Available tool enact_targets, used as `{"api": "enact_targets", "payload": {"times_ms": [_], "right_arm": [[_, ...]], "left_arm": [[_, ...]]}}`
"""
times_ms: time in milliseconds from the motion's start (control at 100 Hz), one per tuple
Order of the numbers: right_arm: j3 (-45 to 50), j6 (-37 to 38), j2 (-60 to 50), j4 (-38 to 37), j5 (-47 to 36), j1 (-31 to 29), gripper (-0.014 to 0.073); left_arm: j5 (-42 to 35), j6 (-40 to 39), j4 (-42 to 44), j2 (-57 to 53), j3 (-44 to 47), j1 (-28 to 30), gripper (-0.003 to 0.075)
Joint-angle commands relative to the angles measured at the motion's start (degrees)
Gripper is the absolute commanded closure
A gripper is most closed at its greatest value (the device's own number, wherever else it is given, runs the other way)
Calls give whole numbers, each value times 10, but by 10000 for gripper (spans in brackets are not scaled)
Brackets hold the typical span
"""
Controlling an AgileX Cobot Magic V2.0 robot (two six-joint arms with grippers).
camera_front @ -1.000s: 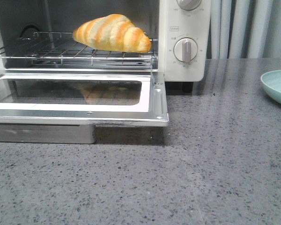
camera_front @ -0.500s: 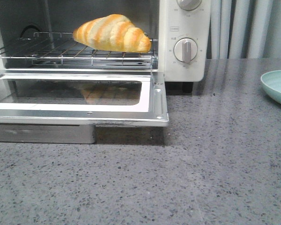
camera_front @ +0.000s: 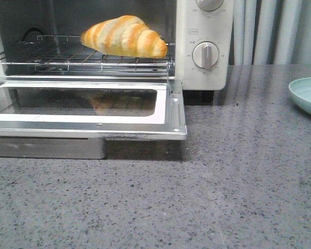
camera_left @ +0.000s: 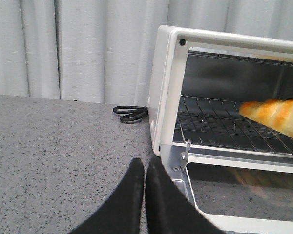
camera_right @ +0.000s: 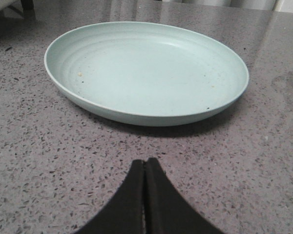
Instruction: Put bread in oven
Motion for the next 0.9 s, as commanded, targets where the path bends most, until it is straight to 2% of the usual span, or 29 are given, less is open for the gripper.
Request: {"api": "enact_targets", "payload": {"times_ms": [0,300,360,480,650,700,890], "right_arm": [[7,-5,-13,-7,-14,0,668],[7,-5,-13,-7,-14,0,668],[7,-5,-13,-7,-14,0,668],[7,-5,-13,-7,-14,0,668],[7,-5,-13,-7,-14,0,668],[7,-5,-13,-7,-14,0,668],[7,-5,-13,-7,-14,0,668]], "left_arm": [[-44,-2,-3,-14,-15,1,741],[-48,-2,0,-14,-12,1,741],[-47,20,13,-14,0,1,741],[-52,82,-46,-17,42,4,741],[-57,88,-93,-17,105,3,741],[-25,88,-99,-17,104,3,741],[10,108,-93,-17,104,3,741]]}}
